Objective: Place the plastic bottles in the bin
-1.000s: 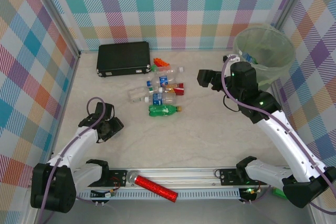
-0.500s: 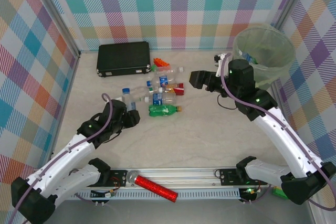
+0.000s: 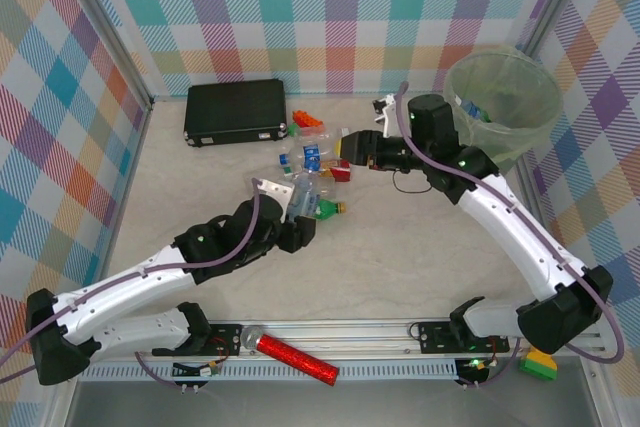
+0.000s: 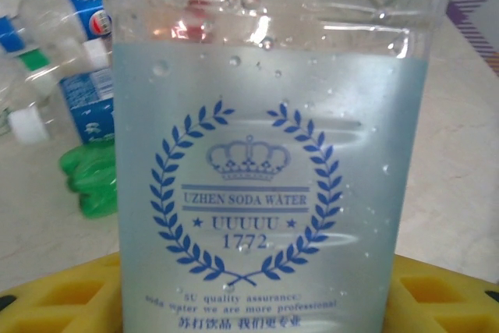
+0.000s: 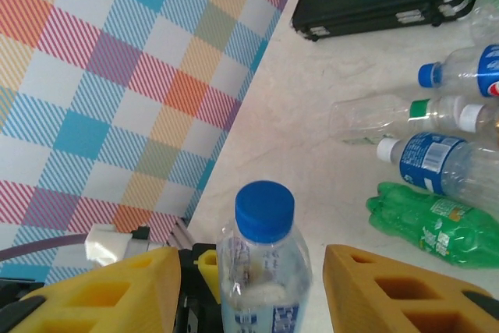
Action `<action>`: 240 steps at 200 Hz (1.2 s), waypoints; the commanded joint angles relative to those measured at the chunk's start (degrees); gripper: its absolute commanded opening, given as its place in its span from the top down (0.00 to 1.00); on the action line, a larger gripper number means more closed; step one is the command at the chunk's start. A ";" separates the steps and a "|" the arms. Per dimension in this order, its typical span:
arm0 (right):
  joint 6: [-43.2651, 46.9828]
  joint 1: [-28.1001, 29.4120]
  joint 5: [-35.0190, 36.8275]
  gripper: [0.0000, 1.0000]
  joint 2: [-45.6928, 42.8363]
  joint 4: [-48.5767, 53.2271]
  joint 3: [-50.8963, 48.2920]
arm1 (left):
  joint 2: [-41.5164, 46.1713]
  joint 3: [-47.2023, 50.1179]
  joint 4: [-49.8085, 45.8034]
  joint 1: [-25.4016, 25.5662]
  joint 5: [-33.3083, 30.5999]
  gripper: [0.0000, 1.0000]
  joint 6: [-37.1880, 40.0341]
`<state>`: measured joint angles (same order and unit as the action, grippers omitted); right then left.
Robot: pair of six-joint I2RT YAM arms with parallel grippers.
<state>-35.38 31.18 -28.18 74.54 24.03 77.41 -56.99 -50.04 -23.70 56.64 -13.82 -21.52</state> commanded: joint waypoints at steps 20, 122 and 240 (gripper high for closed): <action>-0.95 1.77 -3.14 0.50 2.02 -0.86 2.33 | -0.84 -2.87 4.38 2.31 -0.12 0.40 2.95; 1.60 6.07 -1.60 0.59 7.45 2.55 6.35 | 0.16 -3.76 3.95 3.12 1.19 0.39 2.34; 6.13 8.54 4.99 0.71 7.06 7.52 8.90 | 1.72 -3.50 3.49 3.12 0.68 0.38 1.79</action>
<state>-30.83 38.79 -24.64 82.11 29.19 84.55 -56.71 -51.70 -21.04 59.24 -12.95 -19.88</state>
